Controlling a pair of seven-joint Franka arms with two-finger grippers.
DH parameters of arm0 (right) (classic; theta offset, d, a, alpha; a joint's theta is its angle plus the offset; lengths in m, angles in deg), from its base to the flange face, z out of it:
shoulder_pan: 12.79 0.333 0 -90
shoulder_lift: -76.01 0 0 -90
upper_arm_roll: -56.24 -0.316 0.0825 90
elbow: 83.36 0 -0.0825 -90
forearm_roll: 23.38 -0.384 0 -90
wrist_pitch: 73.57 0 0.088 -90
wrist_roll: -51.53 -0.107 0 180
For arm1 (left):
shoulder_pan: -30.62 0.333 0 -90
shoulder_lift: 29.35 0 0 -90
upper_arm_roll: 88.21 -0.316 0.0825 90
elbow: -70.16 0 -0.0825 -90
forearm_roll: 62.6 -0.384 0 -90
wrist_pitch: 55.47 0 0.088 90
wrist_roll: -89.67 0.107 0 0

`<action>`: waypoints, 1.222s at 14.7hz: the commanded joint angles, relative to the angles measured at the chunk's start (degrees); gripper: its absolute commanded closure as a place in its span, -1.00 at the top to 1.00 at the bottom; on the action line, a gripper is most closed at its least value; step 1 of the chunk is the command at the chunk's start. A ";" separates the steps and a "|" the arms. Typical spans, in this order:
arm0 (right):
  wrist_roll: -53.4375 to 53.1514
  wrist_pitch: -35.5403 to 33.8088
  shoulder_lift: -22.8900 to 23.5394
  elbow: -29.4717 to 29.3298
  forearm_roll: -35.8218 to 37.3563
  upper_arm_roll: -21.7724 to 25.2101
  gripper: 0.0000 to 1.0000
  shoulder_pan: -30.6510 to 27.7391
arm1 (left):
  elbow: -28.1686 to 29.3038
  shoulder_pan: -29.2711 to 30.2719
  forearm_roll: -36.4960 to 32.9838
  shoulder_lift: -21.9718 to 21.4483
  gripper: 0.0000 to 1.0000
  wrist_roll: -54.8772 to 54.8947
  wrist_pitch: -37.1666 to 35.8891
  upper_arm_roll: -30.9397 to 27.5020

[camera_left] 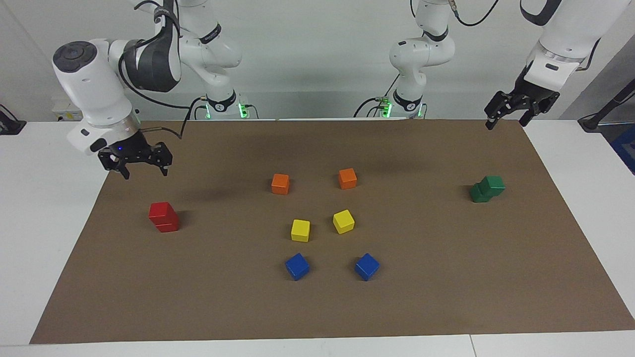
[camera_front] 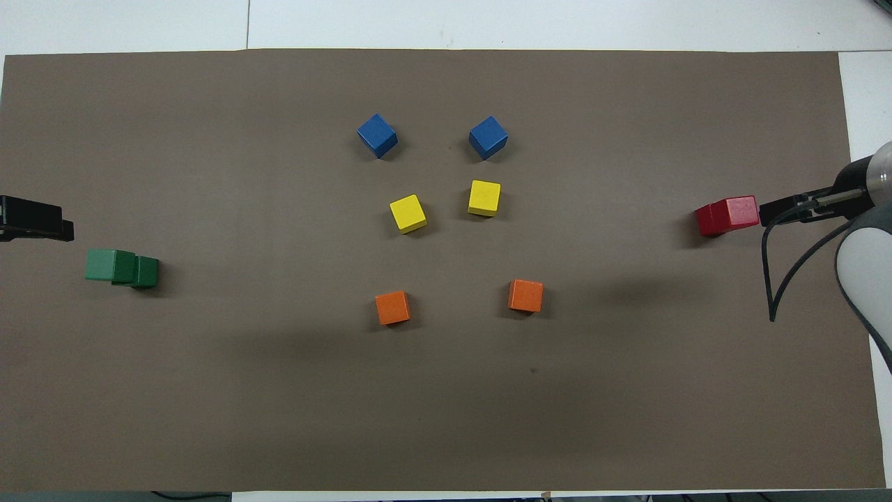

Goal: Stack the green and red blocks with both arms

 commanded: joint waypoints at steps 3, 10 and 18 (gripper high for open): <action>-5.57 -10.99 -2.57 -4.96 -3.99 -0.51 1.00 1.15 | 0.66 -0.34 0.04 -1.05 1.00 0.22 0.86 -0.54; -6.81 -16.46 -7.14 -5.68 -4.08 -0.51 1.00 2.48 | 0.75 -0.87 0.04 -1.14 1.00 -0.04 0.77 0.16; -7.51 -13.57 -6.44 -6.91 -1.79 -0.42 1.00 1.95 | 0.75 -0.69 0.04 -1.14 1.00 0.13 1.03 0.07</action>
